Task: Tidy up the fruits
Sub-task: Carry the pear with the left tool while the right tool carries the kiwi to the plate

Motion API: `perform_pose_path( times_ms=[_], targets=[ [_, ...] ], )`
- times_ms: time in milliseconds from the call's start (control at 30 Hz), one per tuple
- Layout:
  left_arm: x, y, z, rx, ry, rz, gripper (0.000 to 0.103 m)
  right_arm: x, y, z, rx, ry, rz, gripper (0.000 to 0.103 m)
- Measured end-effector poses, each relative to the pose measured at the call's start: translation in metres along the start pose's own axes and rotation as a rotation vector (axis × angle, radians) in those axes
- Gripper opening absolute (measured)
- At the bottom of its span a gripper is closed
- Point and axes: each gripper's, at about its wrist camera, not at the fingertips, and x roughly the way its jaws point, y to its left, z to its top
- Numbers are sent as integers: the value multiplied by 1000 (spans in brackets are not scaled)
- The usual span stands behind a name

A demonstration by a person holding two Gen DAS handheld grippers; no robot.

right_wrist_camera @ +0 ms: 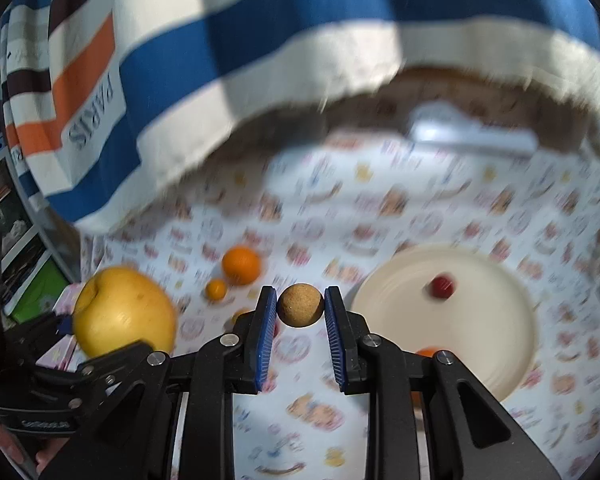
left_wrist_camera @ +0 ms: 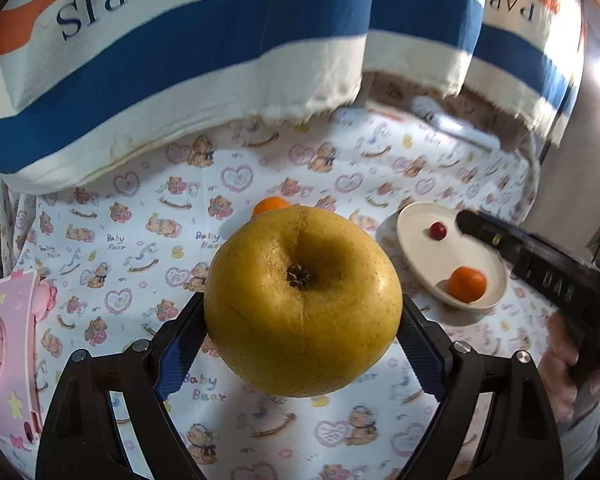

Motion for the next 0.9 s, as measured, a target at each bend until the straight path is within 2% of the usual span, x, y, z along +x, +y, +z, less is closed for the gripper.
perform_pose_path(
  times_ms=[133, 333, 467, 633, 800, 900],
  targets=[
    [-11, -13, 7, 44, -5, 16, 89, -25, -24, 16, 38, -60, -19, 26],
    [-14, -33, 25, 53, -20, -16, 89, -40, -63, 20, 25, -76, -127, 26],
    [4, -55, 43, 57, -1, -54, 89, -40, -90, 13, 49, -70, -165, 26],
    [35, -87, 54, 108, 31, -115, 89, -29, -125, 0, 113, -42, -195, 26],
    [58, -114, 59, 143, 54, -113, 89, -20, -143, -5, 146, -26, -229, 26],
    [68, -120, 58, 126, 81, -138, 89, -19, -148, -8, 154, -23, -241, 26]
  ],
)
